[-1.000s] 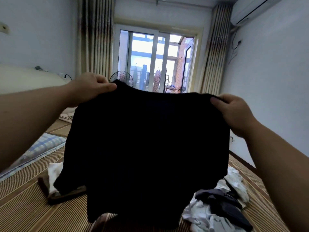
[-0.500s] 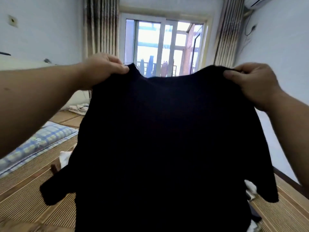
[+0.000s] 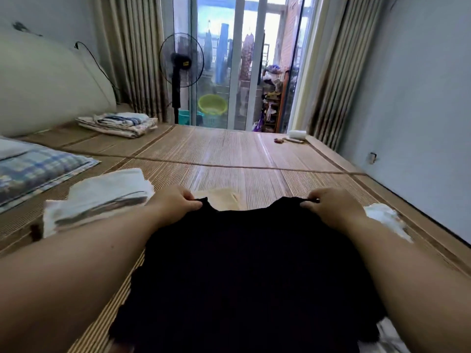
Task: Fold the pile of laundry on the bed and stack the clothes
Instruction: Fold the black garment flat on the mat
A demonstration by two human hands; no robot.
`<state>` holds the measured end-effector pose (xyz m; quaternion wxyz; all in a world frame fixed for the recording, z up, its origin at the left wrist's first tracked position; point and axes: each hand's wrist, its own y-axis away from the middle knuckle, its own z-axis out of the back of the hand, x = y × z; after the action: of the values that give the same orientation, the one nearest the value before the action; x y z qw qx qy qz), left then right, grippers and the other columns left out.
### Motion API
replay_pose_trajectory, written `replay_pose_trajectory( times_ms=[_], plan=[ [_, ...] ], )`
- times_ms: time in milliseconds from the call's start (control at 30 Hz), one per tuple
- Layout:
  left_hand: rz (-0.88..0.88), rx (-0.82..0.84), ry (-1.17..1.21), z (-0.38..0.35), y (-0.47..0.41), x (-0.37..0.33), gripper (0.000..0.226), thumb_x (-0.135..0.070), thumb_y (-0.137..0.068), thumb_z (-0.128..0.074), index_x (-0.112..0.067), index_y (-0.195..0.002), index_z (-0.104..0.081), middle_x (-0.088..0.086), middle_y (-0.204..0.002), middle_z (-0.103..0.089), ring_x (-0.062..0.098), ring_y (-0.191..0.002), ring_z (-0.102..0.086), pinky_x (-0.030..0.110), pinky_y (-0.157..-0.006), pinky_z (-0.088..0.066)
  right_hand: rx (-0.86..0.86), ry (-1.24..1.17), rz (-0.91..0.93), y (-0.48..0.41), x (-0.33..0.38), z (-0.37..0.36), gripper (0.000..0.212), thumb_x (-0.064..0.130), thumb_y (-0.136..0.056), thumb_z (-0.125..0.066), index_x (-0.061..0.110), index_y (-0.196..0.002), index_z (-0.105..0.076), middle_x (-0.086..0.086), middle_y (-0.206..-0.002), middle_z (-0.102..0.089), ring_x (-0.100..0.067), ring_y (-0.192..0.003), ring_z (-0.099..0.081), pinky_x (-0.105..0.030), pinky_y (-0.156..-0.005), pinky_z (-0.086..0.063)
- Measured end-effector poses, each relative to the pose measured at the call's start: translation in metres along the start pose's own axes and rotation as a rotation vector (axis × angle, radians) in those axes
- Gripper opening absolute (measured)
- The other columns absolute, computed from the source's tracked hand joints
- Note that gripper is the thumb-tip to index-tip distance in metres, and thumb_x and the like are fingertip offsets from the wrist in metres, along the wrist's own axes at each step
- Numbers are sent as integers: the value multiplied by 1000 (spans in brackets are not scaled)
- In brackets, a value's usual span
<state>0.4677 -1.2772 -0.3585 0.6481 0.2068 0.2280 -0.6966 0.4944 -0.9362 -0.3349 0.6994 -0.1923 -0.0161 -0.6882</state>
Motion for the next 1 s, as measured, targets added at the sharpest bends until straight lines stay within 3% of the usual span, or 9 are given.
replay_pose_trajectory(
  times_ms=[100,200,333,433,533,667,800,900,1000],
  plan=[
    [54,-13,-63,-34,-30,18,18,-41,-87,-67,-24,-81,-68,-6,-80,-64,16,-84,-62,25,-71,-41,91,117,-5,-30,-7,-45,23,47,-88,-61,26,-96,-68,-3,-101,-66,-25,-97,-60,-30,-75,-41],
    [87,42,-172,-70,-59,42,16,-44,-87,-64,-28,-82,-65,-6,-82,-60,17,-93,-57,28,-82,-44,189,212,16,-55,-16,-92,22,47,-91,-57,26,-92,-64,0,-96,-64,-22,-94,-61,-30,-71,-43],
    [101,145,-264,-115,-76,70,17,-47,-89,-61,-31,-88,-64,-6,-89,-60,16,-91,-58,28,-77,-45,276,320,48,-62,-35,-153,26,46,-94,-51,23,-98,-63,1,-99,-63,-21,-93,-60,-31,-71,-45],
    [121,113,-253,-137,-80,83,20,-52,-88,-59,-32,-85,-59,-7,-93,-63,19,-98,-60,31,-80,-47,231,263,-7,-60,-46,-174,28,45,-94,-50,22,-99,-65,-1,-102,-65,-23,-94,-60,-34,-75,-48],
    [155,103,-228,-139,-84,89,23,-54,-85,-63,-32,-91,-60,-4,-100,-66,19,-97,-60,30,-81,-47,247,188,-72,-58,-45,-172,30,47,-94,-52,24,-110,-60,-3,-109,-65,-24,-99,-60,-35,-75,-47],
    [219,191,-184,-117,-73,94,43,-62,-78,-67,-26,-100,-62,-5,-102,-63,15,-97,-59,28,-82,-48,336,116,-182,-49,-49,-147,65,62,-85,-57,26,-137,-41,-8,-128,-59,-28,-116,-56,-39,-90,-47],
    [314,328,-119,-79,-36,114,51,-51,-83,-68,-14,-118,-63,-1,-116,-59,17,-111,-56,22,-89,-39,411,111,-236,-16,-64,-97,56,52,-83,-67,20,-128,-57,-5,-126,-61,-24,-116,-56,-32,-93,-43],
    [323,360,-25,-57,0,141,33,-30,-78,-79,-16,-107,-70,-3,-101,-67,14,-98,-60,24,-87,-40,390,94,-308,22,-78,-70,47,43,-81,-73,22,-122,-63,-4,-121,-64,-22,-112,-58,-30,-90,-43],
    [334,345,9,-46,32,160,14,-22,-75,-82,-16,-86,-76,3,-88,-73,19,-90,-66,28,-81,-47,245,81,-394,55,-90,-54,46,45,-79,-72,23,-119,-66,-2,-116,-67,-21,-109,-59,-33,-89,-46]
  ],
)
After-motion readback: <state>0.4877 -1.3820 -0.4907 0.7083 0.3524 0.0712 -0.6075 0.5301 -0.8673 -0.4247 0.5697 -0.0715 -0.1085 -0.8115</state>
